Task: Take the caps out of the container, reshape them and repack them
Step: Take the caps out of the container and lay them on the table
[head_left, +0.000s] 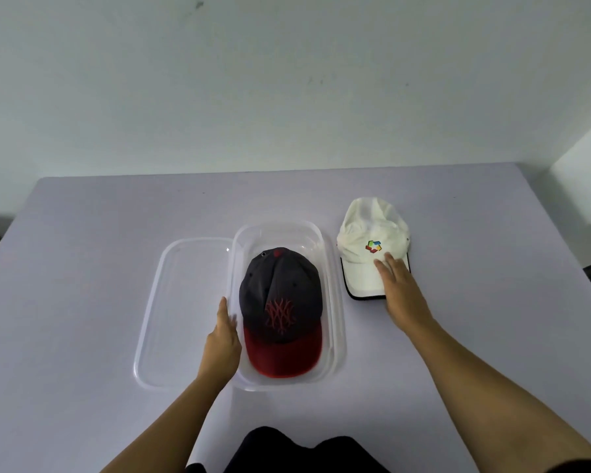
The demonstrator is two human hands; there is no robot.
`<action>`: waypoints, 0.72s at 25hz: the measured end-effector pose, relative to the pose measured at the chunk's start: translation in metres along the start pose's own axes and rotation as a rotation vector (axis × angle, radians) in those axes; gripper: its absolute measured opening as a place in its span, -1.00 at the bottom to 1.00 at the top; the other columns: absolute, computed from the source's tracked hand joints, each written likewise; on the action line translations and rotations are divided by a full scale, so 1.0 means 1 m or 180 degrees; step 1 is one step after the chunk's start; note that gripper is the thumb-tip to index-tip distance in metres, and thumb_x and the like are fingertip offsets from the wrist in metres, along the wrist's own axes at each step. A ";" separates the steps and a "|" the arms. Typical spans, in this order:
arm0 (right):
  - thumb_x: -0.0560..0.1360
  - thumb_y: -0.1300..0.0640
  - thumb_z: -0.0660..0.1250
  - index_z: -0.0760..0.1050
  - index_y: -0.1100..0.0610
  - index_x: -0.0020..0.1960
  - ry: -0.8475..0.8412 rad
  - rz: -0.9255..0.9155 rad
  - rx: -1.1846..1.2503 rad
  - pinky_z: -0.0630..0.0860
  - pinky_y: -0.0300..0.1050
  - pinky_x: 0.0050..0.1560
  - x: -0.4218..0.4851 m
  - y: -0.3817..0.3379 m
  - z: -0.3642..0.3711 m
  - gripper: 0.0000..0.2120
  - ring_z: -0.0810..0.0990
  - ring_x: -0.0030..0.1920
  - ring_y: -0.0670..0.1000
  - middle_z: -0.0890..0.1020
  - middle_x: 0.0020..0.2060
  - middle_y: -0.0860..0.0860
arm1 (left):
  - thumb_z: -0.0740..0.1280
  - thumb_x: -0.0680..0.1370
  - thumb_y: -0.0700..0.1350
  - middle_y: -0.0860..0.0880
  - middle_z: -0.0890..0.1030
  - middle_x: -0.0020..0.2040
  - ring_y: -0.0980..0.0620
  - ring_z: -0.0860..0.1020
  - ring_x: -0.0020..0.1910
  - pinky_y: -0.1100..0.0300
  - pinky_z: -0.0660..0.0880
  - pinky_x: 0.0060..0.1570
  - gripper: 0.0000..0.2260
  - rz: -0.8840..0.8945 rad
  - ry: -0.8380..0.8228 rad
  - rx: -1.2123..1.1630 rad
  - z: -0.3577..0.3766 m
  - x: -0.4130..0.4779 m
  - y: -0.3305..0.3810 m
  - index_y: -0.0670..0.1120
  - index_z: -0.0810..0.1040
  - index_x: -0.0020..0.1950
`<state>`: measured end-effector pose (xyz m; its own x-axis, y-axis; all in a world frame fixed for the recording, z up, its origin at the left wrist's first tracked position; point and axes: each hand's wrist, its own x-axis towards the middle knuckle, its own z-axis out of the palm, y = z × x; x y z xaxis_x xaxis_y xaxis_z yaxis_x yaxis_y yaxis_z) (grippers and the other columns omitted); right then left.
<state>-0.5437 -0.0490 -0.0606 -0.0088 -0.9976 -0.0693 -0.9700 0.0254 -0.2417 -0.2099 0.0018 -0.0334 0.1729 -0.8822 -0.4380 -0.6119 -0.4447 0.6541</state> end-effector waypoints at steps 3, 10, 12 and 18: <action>0.38 0.53 0.22 0.14 0.22 0.48 -0.0169 -0.0013 -0.0222 0.33 0.12 0.34 0.036 -0.004 -0.011 -0.29 0.19 0.44 0.26 0.13 0.50 0.21 | -0.02 0.66 -0.15 -0.24 0.53 0.28 -0.24 0.51 0.24 -0.04 0.38 0.26 -0.53 0.0013 0.0096 0.0040 0.002 -0.001 0.002 0.03 -0.05 0.56; 0.41 0.35 0.33 0.00 0.14 0.51 -0.0857 0.0115 -0.0374 0.23 0.00 0.40 0.071 -0.019 -0.038 -0.21 0.04 0.50 0.16 -0.05 0.53 0.12 | -0.02 0.66 -0.10 -0.25 0.56 0.24 -0.25 0.53 0.21 -0.05 0.40 0.22 -0.54 -0.0041 0.0132 0.0067 0.004 0.001 0.000 0.05 -0.04 0.55; 0.39 0.41 0.28 0.10 0.15 0.49 -0.0634 -0.0024 0.0285 0.19 -0.07 0.41 0.057 -0.046 -0.044 -0.27 0.08 0.50 0.13 0.04 0.52 0.12 | -0.03 0.66 -0.09 -0.25 0.56 0.25 -0.25 0.53 0.21 -0.05 0.41 0.22 -0.55 -0.0044 0.0142 0.0060 0.005 0.000 -0.001 0.05 -0.04 0.55; 0.37 0.22 0.31 0.26 0.07 0.42 -0.1081 -0.1600 0.0616 0.23 0.17 0.42 -0.030 -0.147 -0.017 -0.37 0.17 0.45 0.18 0.20 0.46 0.14 | 0.00 0.66 -0.11 -0.26 0.57 0.22 -0.27 0.54 0.18 -0.02 0.41 0.14 -0.54 -0.0031 0.0128 0.0025 0.004 -0.001 0.001 0.05 -0.03 0.55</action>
<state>-0.4047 -0.0241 -0.0061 0.5445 -0.8152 -0.1973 -0.7739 -0.3976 -0.4928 -0.2134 0.0026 -0.0352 0.2097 -0.8834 -0.4190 -0.6161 -0.4522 0.6450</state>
